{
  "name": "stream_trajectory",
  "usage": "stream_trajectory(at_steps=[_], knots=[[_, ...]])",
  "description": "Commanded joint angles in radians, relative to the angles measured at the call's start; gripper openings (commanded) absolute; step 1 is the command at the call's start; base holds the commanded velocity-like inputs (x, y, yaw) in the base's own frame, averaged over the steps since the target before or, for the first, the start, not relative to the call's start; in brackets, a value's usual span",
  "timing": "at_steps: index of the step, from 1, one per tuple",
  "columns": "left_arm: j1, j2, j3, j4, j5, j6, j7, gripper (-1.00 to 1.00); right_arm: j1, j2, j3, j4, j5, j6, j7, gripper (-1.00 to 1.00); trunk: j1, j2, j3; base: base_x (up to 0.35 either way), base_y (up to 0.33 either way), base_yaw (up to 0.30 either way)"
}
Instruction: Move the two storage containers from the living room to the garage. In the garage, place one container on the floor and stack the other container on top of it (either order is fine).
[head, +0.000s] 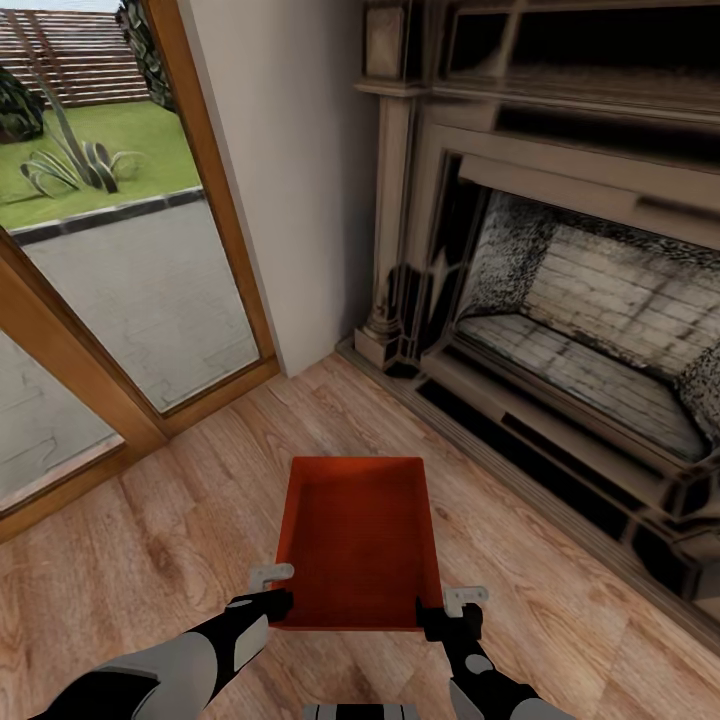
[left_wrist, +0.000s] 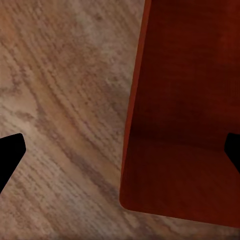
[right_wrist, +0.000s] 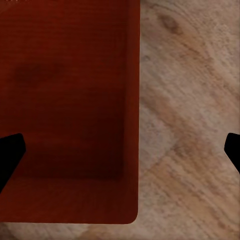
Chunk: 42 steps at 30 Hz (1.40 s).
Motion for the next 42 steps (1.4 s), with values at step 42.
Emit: stream_trajectory(at_steps=[42], knots=[[0.0, 0.001, -0.008, 0.001, 0.012, -0.002, 0.005, 1.0, -0.001, 0.0, 0.005, 0.001, 0.005, -0.001, -0.009, 1.0, 0.0, 0.0, -0.001, 0.033, 0.0, 0.0]])
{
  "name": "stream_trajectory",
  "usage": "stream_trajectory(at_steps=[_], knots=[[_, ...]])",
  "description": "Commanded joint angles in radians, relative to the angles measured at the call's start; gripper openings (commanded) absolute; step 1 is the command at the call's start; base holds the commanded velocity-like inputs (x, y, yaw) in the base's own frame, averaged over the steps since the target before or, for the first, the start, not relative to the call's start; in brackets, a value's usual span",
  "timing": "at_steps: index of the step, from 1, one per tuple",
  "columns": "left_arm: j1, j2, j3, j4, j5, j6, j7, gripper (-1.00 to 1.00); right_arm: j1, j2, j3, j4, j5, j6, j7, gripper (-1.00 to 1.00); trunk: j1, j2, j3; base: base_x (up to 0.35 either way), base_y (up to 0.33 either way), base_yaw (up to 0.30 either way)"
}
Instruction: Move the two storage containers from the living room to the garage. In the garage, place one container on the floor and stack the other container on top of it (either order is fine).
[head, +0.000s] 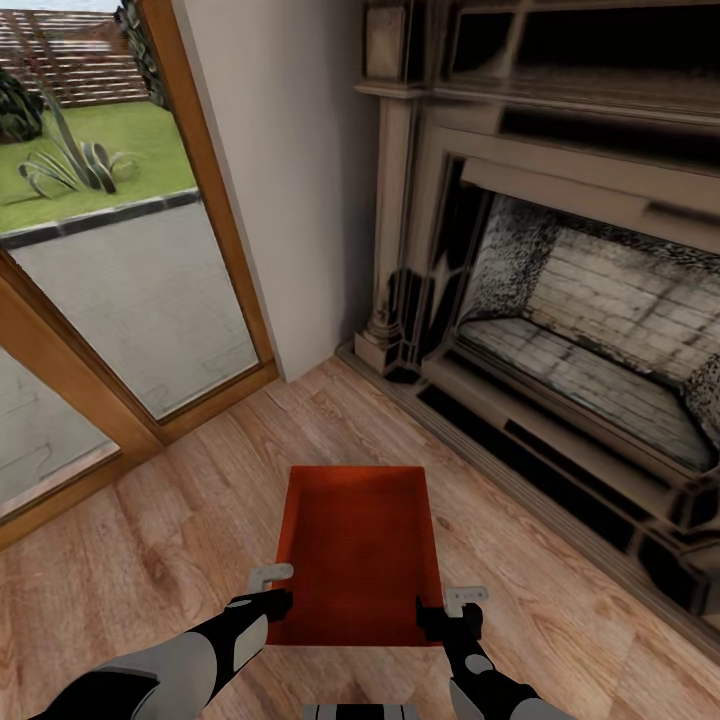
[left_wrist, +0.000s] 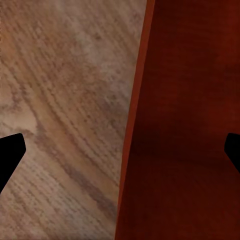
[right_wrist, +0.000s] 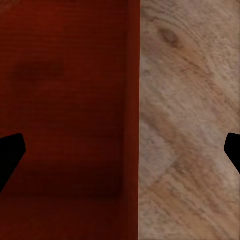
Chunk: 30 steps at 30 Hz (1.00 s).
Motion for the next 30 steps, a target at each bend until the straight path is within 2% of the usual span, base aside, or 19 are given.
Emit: stream_trajectory(at_steps=[1, 11, 19, 30], knots=[[0.0, 0.0, -0.008, 0.001, 0.01, -0.002, 0.003, 1.0, -0.001, 0.0, 0.005, 0.001, 0.005, -0.001, -0.009, 1.0, 0.0, 0.0, -0.001, 0.0, 0.0, 0.0], [0.0, 0.0, -0.008, 0.001, 0.01, -0.002, 0.004, 1.0, -0.001, 0.0, 0.005, 0.001, 0.005, -0.001, -0.009, 1.0, 0.0, 0.0, -0.001, 0.0, 0.0, 0.0], [0.0, 0.0, -0.008, 0.001, 0.01, -0.002, 0.003, 1.0, -0.001, 0.0, 0.005, 0.001, 0.005, -0.001, -0.009, 1.0, 0.031, -0.056, -0.026, 0.0, 0.0, 0.0], [0.0, 0.0, -0.008, 0.001, 0.01, -0.002, 0.004, 1.0, -0.001, 0.0, 0.005, 0.001, 0.005, 0.0, -0.009, 1.0, 0.031, -0.056, -0.026, 0.0, 0.0, 0.0]])
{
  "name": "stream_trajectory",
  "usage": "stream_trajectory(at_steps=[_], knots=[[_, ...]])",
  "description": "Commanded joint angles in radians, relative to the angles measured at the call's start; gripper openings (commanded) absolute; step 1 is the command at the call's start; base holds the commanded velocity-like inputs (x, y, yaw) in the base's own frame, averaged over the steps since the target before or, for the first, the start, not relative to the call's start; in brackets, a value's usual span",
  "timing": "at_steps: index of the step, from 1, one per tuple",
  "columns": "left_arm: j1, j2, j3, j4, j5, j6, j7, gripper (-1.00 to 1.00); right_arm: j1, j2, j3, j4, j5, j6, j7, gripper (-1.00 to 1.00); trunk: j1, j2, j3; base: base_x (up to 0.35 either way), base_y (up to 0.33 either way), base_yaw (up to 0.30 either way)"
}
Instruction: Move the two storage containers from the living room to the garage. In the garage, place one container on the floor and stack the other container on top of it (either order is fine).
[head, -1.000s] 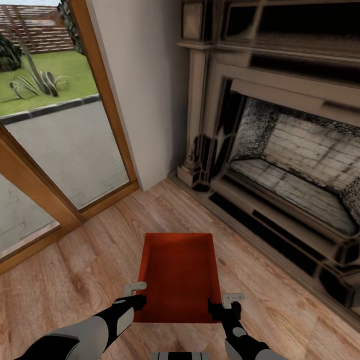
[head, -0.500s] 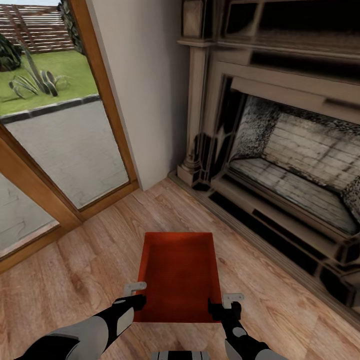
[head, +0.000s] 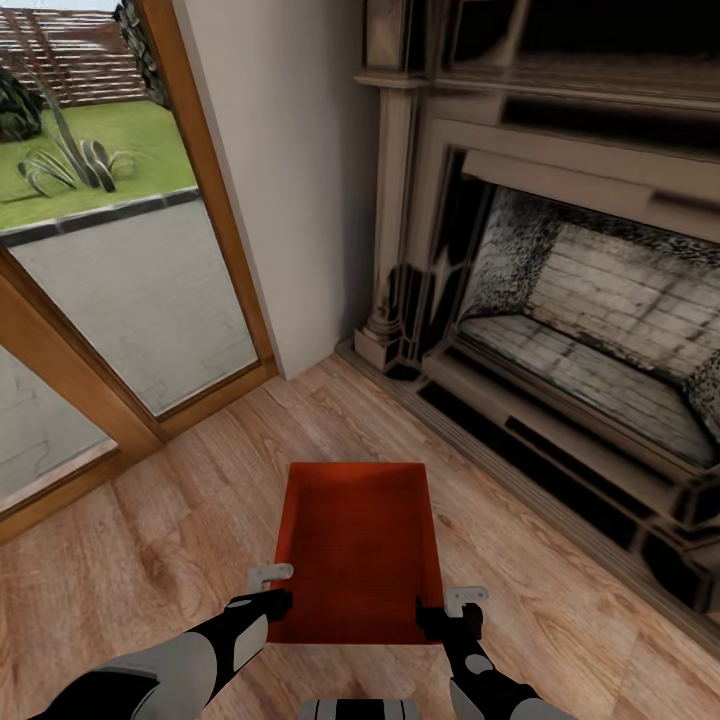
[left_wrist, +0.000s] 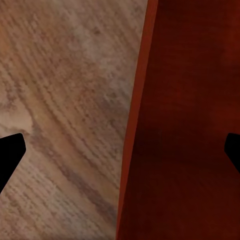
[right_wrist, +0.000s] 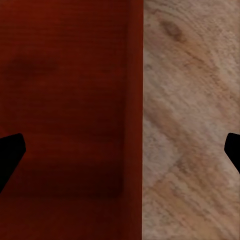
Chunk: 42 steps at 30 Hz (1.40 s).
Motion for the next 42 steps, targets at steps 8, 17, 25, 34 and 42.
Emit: stream_trajectory(at_steps=[8, 17, 25, 34, 42], knots=[[0.0, -0.001, -0.008, 0.001, 0.009, -0.002, 0.002, 1.0, -0.001, 0.0, 0.005, 0.001, 0.005, -0.001, -0.009, 1.0, 0.0, 0.0, -0.001, 0.0, 0.0, 0.0], [0.0, -0.006, -0.008, 0.002, 0.004, 0.004, 0.0, 1.0, -0.001, 0.0, 0.005, 0.001, 0.005, -0.001, -0.009, 1.0, 0.0, 0.0, -0.001, 0.0, 0.0, 0.0], [0.0, -0.003, -0.008, 0.001, -0.035, 0.004, 0.0, 1.0, -0.001, 0.0, 0.005, 0.001, 0.005, -0.001, -0.009, 1.0, 0.0, 0.0, -0.001, 0.0, 0.0, 0.0], [0.0, 0.005, -0.008, 0.001, -0.037, 0.0, -0.006, 1.0, -0.001, 0.0, 0.005, 0.001, 0.005, -0.001, -0.009, 1.0, 0.0, 0.0, -0.001, 0.0, 0.0, 0.0], [0.0, 0.006, -0.008, 0.001, -0.037, -0.001, -0.005, 1.0, -0.001, 0.0, 0.005, 0.001, 0.005, -0.001, -0.009, 1.0, 0.011, -0.021, -0.01, 0.0, 0.0, 0.0]])
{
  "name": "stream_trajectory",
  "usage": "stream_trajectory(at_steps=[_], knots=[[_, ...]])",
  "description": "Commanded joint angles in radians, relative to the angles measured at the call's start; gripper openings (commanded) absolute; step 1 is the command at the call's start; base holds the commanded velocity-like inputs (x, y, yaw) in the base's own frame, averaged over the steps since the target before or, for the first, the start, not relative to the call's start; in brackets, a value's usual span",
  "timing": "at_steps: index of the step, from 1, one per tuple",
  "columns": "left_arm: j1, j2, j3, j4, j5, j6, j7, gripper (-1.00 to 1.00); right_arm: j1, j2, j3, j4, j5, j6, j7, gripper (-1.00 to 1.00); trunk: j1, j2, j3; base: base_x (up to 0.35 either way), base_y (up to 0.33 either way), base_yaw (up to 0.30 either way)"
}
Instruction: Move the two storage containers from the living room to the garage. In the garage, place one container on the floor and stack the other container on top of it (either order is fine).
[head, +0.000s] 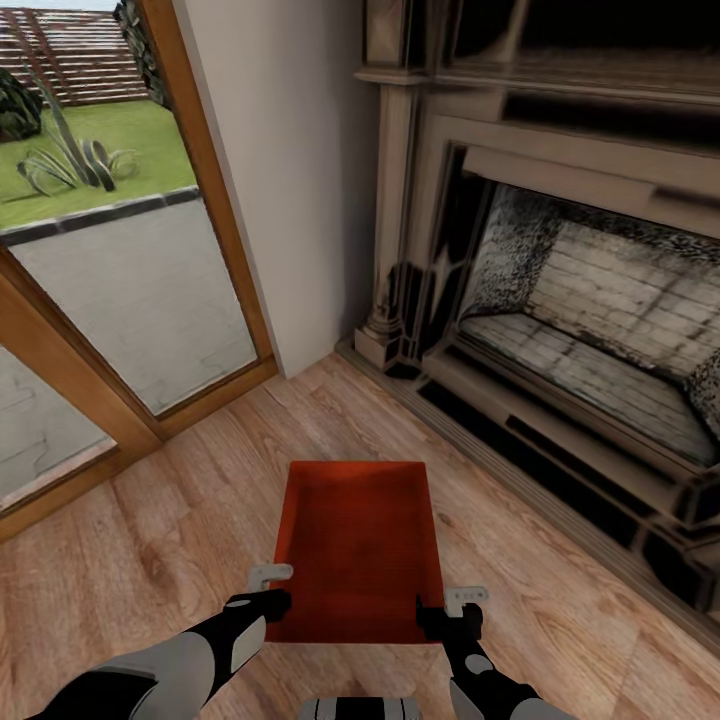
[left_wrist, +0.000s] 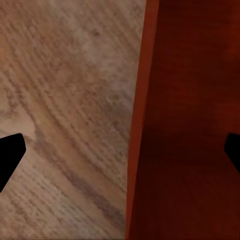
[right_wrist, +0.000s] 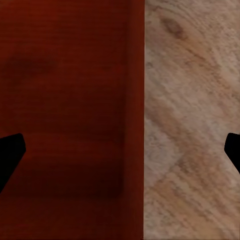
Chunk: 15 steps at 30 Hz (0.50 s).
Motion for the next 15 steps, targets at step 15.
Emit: stream_trajectory(at_steps=[15], knots=[[0.0, 0.0, -0.008, 0.001, 0.01, -0.004, 0.003, 1.0, -0.001, 0.0, 0.006, 0.001, 0.005, -0.001, -0.009, 1.0, 0.023, -0.042, -0.019, 0.0, 0.0, 0.0]])
